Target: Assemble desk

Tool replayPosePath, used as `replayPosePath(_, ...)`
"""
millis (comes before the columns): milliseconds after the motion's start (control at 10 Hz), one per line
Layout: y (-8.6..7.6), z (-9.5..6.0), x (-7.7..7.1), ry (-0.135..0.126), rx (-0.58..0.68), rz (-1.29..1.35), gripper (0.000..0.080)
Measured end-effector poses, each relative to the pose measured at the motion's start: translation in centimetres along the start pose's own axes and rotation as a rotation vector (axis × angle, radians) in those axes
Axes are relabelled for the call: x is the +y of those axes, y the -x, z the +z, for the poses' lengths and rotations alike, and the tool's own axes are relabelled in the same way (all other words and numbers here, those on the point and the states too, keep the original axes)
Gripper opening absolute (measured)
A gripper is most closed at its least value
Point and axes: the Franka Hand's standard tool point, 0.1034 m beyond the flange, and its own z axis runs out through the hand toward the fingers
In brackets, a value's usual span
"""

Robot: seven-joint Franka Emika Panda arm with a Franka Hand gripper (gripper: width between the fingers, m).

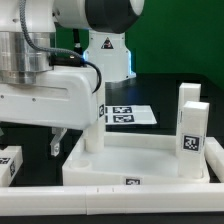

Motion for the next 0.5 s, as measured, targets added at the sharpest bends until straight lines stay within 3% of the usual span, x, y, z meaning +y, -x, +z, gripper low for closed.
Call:
replayPosePath(200, 0.8, 1.1, 1.4, 0.001, -0.028, 0.027, 0.0648)
replayPosePath(500, 1.3, 2.0, 1.5, 0.011, -0.032, 0.024, 0.0648)
